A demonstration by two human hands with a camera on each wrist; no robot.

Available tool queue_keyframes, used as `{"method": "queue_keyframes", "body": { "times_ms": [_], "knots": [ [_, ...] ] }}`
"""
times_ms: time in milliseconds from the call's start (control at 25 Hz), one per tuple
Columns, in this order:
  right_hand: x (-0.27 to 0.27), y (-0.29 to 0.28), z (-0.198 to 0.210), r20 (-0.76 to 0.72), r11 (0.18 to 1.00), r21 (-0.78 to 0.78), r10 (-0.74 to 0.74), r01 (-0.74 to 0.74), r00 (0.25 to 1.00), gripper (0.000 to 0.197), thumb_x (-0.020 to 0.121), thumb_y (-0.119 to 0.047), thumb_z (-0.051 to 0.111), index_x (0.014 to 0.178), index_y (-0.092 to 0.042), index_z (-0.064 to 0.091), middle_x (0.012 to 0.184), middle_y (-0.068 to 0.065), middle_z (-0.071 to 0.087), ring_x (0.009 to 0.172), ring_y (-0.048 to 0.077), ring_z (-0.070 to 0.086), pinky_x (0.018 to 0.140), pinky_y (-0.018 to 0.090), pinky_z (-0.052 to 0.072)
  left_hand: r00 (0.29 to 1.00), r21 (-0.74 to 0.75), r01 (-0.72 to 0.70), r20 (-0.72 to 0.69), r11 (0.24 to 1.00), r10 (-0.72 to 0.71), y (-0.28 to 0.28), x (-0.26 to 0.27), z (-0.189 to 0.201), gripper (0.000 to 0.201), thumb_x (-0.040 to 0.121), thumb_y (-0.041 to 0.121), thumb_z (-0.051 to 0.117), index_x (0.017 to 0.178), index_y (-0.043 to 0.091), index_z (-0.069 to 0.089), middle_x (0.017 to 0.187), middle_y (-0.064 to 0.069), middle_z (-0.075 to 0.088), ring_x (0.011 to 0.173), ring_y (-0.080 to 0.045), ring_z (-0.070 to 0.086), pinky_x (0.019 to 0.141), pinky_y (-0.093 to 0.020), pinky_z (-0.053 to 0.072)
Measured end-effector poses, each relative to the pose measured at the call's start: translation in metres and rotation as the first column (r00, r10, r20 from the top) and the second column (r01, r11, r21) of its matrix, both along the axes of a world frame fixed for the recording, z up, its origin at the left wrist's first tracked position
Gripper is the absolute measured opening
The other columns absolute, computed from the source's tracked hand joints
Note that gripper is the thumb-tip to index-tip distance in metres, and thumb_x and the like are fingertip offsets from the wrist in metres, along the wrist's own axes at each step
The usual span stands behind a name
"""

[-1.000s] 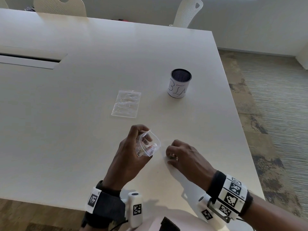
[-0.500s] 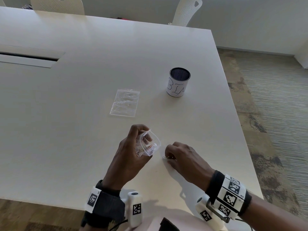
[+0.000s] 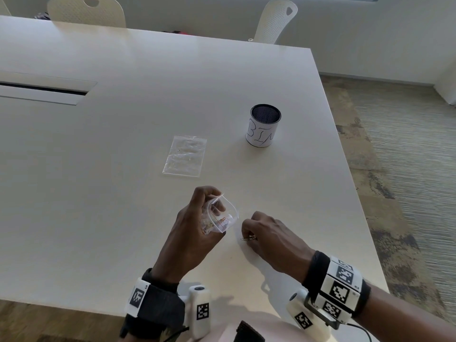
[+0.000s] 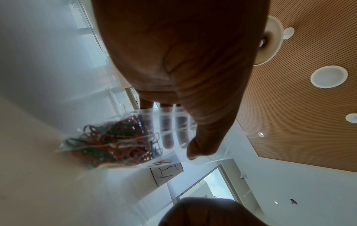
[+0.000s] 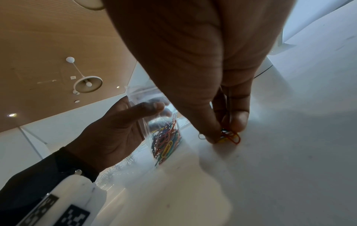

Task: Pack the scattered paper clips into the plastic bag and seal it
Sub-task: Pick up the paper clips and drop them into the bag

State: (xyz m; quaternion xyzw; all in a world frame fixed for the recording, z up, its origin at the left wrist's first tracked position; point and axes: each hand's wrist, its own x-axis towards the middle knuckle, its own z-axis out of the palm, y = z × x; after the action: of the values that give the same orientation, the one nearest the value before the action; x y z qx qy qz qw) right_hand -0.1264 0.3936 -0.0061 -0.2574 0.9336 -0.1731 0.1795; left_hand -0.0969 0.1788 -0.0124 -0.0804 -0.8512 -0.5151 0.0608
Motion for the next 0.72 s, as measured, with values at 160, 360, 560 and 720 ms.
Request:
{"method": "queue_keyframes", "body": {
  "times_ms": [160,360,560,720],
  "knots": [
    [0.001,0.0,0.002,-0.024,0.998,0.012,0.068,-0.068,0.997,0.016,0.101,-0.004,0.052,0.094,-0.015,0.061,0.097,0.005,0.063,0.075,0.02,0.052,0.067,0.025,0.035,1.0,0.001,0.0,0.004,1.0,0.0,0.0,0.0,0.001,0.059,0.084,0.012,0.084,0.126,0.031,0.047,0.105,0.014,0.067,0.102,-0.012,0.068,0.078,-0.024,0.06],
    [-0.013,0.009,0.0,0.039,0.998,-0.061,-0.026,0.029,0.999,0.013,0.097,-0.011,0.065,0.088,-0.02,0.062,0.085,-0.003,0.064,0.074,0.018,0.057,0.063,0.023,0.039,1.0,0.01,-0.013,0.009,1.0,0.013,-0.001,0.002,0.002,0.059,0.084,0.009,0.083,0.126,0.03,0.048,0.104,0.012,0.069,0.102,-0.012,0.068,0.076,-0.013,0.054],
    [-0.027,0.021,0.014,0.299,0.837,-0.445,-0.196,0.318,0.934,0.012,0.09,-0.006,0.079,0.084,-0.011,0.069,0.074,0.006,0.072,0.064,0.012,0.063,0.067,0.029,0.056,1.0,0.014,-0.015,0.011,1.0,0.014,-0.002,0.005,0.003,0.058,0.085,0.01,0.083,0.125,0.032,0.048,0.104,0.014,0.068,0.101,-0.012,0.068,0.077,-0.014,0.054],
    [-0.023,0.006,0.049,0.38,0.582,-0.72,-0.126,0.378,0.916,0.009,0.09,0.001,0.077,0.09,0.004,0.068,0.076,0.016,0.07,0.068,0.021,0.066,0.071,0.028,0.057,1.0,0.006,-0.015,0.01,1.0,0.015,0.0,0.005,0.003,0.058,0.084,0.011,0.084,0.125,0.03,0.047,0.105,0.013,0.068,0.102,-0.012,0.068,0.075,-0.015,0.056]
  ]
}}
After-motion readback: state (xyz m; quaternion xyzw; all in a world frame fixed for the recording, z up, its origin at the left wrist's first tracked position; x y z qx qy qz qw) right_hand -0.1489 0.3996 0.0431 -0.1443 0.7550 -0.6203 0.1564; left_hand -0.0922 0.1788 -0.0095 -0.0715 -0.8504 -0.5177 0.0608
